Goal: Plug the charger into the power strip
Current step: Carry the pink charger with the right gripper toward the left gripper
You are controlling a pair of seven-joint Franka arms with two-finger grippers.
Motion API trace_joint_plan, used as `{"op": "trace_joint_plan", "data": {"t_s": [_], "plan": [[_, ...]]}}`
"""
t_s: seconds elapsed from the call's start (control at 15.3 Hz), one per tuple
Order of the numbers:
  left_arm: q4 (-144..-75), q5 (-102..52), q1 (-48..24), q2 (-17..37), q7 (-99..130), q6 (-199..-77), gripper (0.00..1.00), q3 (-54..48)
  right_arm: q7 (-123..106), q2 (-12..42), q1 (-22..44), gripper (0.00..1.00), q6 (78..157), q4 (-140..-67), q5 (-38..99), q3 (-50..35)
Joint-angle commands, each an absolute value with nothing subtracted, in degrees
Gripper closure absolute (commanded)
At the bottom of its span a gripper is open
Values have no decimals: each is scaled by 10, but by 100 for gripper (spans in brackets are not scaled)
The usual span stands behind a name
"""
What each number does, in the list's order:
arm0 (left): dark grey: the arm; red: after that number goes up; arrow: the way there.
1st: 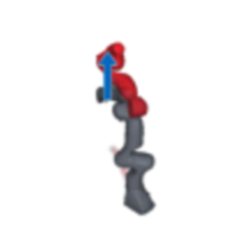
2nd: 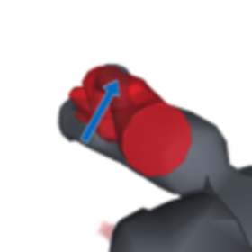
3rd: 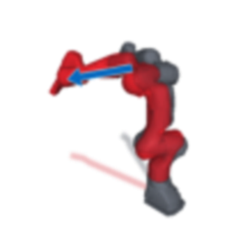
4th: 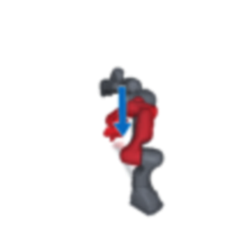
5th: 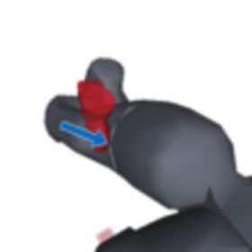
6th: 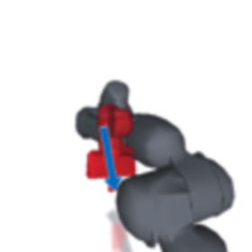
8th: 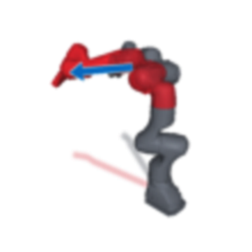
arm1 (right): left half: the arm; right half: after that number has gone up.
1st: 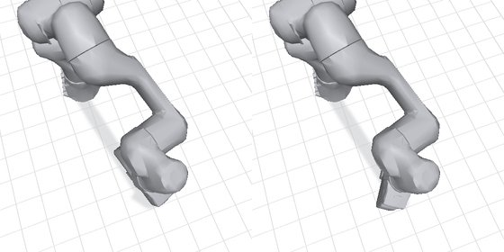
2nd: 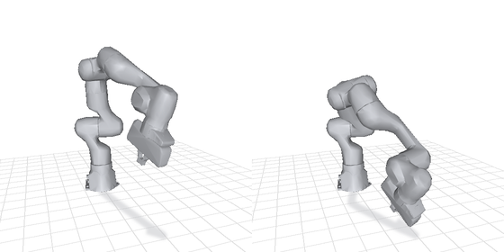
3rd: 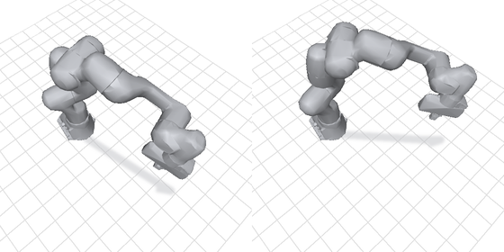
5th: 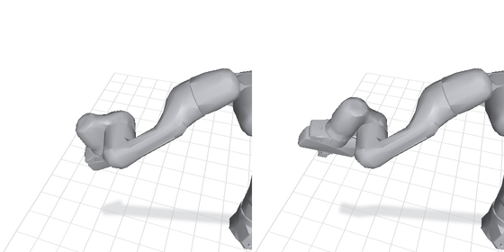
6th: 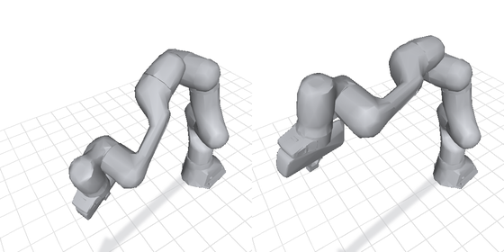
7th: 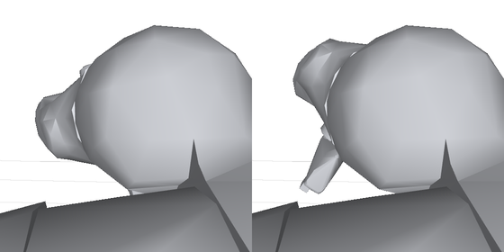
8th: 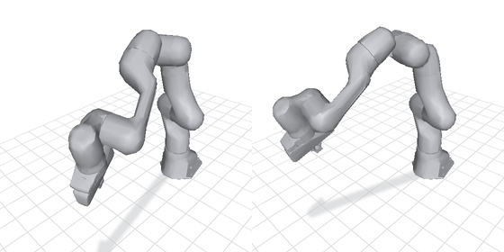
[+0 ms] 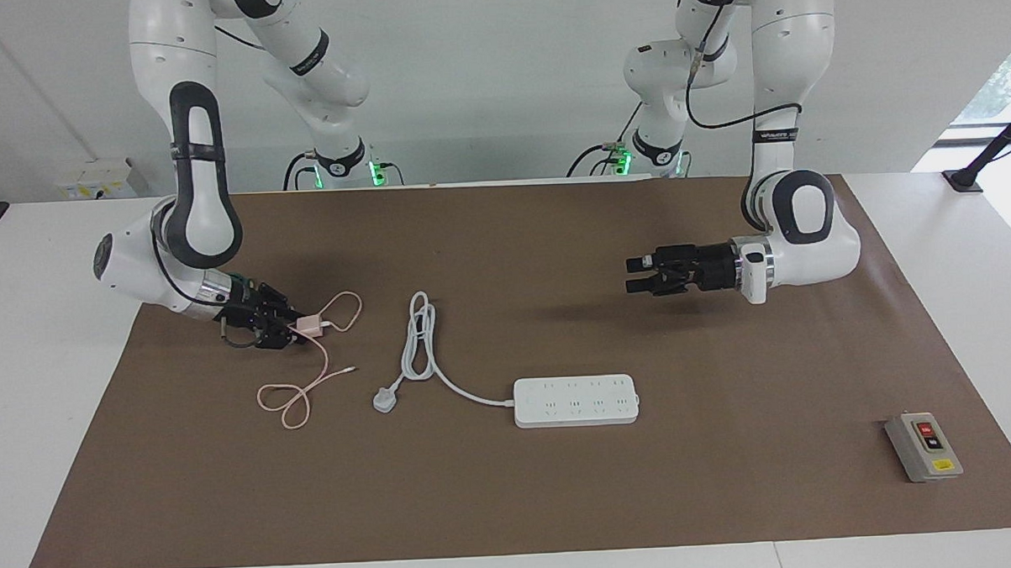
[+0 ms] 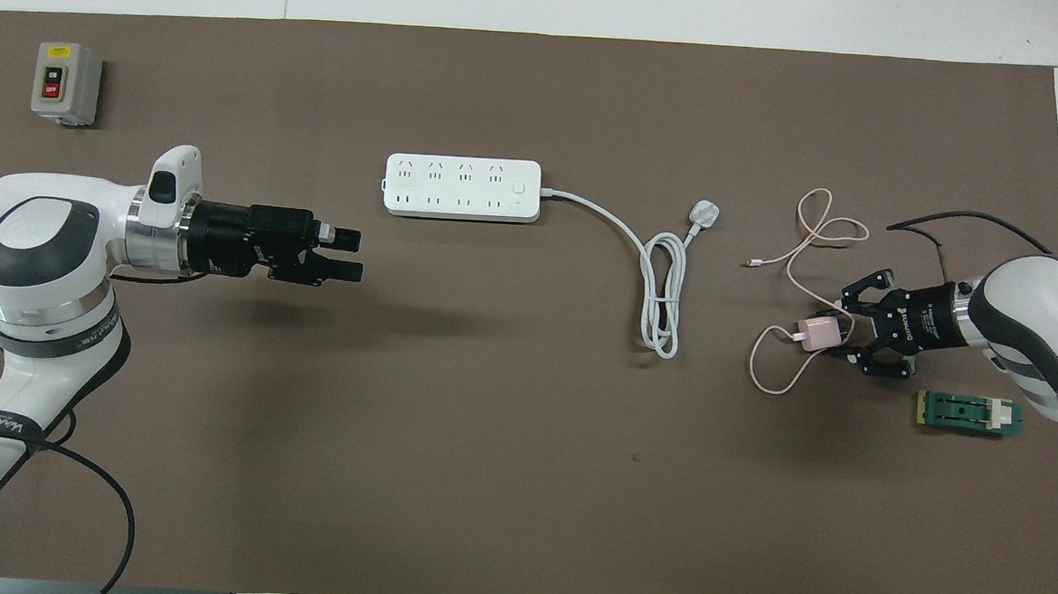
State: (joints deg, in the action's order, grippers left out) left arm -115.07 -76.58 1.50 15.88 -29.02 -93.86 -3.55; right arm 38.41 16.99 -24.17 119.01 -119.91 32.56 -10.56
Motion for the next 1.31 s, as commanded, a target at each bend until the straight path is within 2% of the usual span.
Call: {"op": "trace_joint_plan", "data": {"t_s": [0.0,0.33,0.66,0.92,1.25], "plan": [[-1162,-762,4,149,-288,-952,0,-27,384,176,-230,100,1165,-1155,340,-110],[-1165,-762,4,149,-291,-957,0,-27,519,161,-202,100,1105,-1090,340,-113],[-1167,-762,4,149,-293,-963,0,-28,669,156,-135,100,1084,-1021,367,-114],[-1171,-762,4,150,-299,-963,0,-29,764,160,-72,100,1096,-990,386,-114],[-1154,-801,-5,176,-312,-963,0,-31,861,163,9,100,1171,-991,414,-114]]}}
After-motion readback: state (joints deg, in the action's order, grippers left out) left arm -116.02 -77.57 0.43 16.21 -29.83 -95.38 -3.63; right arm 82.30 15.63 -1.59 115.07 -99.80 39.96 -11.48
